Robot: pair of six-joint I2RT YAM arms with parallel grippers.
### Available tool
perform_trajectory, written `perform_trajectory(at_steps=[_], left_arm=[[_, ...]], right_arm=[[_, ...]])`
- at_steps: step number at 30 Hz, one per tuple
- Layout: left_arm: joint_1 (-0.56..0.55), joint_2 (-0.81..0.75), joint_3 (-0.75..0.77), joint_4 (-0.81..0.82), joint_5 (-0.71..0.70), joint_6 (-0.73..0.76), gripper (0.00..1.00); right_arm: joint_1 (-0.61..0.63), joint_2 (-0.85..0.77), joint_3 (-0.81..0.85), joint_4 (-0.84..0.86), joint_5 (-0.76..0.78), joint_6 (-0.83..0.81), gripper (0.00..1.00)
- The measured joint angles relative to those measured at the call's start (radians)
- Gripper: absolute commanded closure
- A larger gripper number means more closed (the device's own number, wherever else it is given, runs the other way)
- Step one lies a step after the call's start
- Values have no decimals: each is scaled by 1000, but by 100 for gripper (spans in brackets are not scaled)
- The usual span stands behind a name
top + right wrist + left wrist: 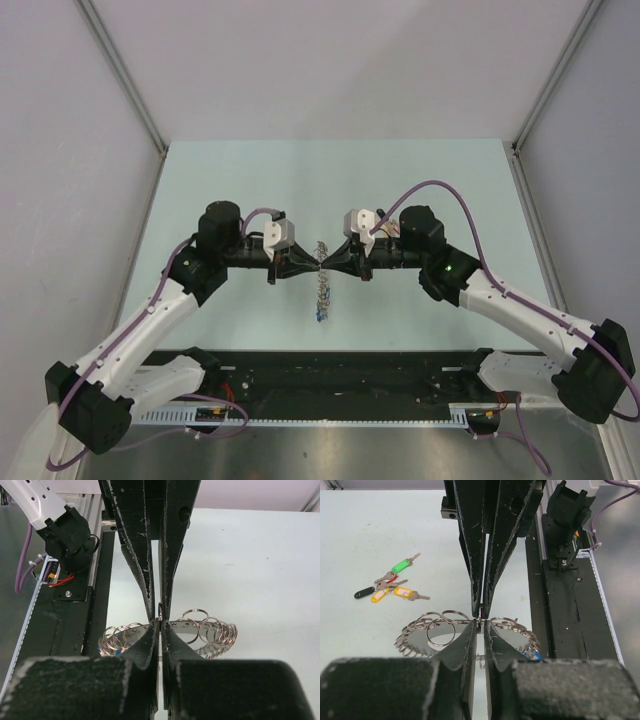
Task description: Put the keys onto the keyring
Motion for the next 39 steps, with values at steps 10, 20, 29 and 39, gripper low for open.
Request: perform_trajectory(at_steps=[10,20,29,39], left_arm=[[-9,8,9,-23,-10,16,100],[-13,8,9,-33,-124,19,100],[-13,-13,-30,34,-250,-21,100],[-14,-47,-44,105,-438,-130,99]], right_arm=[[3,1,0,-13,5,-5,74],[-98,-55,0,-17,126,100,19],[-218,-36,0,-96,363,239,2],[-309,214,1,-210,596,348,19]])
